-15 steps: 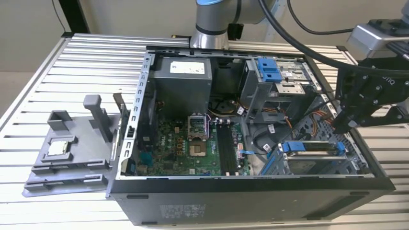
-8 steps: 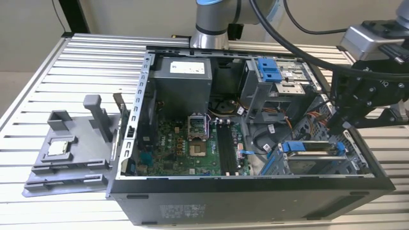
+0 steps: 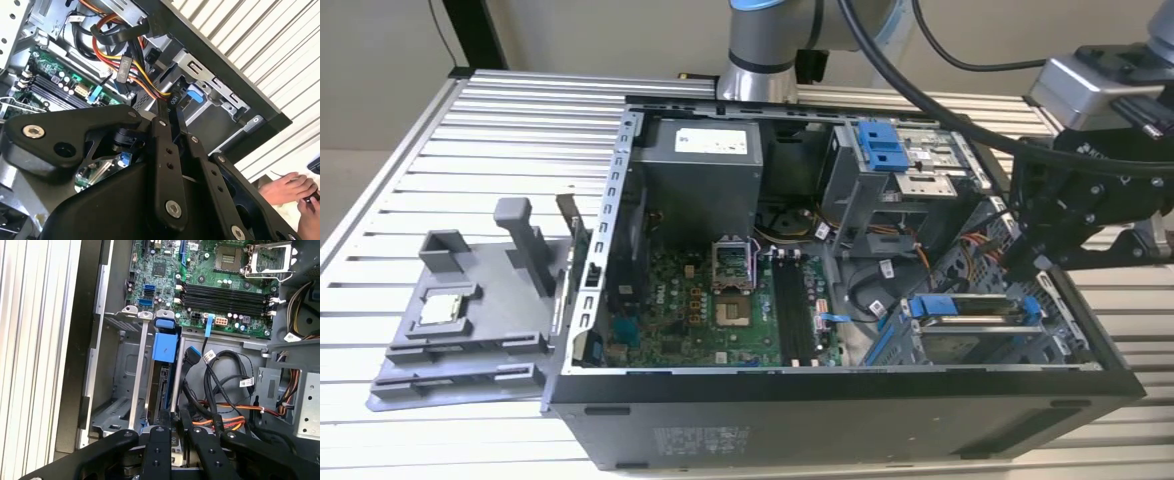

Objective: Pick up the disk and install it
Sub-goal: 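Insert the first disk wire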

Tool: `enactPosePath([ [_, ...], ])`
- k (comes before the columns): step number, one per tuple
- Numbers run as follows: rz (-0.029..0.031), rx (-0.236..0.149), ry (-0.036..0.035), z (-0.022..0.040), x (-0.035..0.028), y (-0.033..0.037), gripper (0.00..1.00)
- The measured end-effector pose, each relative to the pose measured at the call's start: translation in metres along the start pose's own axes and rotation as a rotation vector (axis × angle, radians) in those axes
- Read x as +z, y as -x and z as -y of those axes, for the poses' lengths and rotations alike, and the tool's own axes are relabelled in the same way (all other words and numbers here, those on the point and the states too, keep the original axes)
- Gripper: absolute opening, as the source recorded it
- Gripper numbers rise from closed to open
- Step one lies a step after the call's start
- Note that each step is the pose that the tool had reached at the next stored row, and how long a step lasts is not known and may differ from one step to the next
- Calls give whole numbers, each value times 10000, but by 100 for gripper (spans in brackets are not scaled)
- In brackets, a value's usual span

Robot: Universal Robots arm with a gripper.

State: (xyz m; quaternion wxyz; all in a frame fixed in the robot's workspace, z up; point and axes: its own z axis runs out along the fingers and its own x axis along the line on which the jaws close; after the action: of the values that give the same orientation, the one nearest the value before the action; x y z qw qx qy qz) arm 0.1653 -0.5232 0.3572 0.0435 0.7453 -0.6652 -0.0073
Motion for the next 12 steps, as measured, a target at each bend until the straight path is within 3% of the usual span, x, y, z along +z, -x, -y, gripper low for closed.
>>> enactPosePath([
  [5, 11, 4, -119, -28, 6, -20, 0],
  [10, 14, 19, -144, -76, 12, -42, 0],
  [12, 65, 20, -228, -84, 14, -43, 0],
])
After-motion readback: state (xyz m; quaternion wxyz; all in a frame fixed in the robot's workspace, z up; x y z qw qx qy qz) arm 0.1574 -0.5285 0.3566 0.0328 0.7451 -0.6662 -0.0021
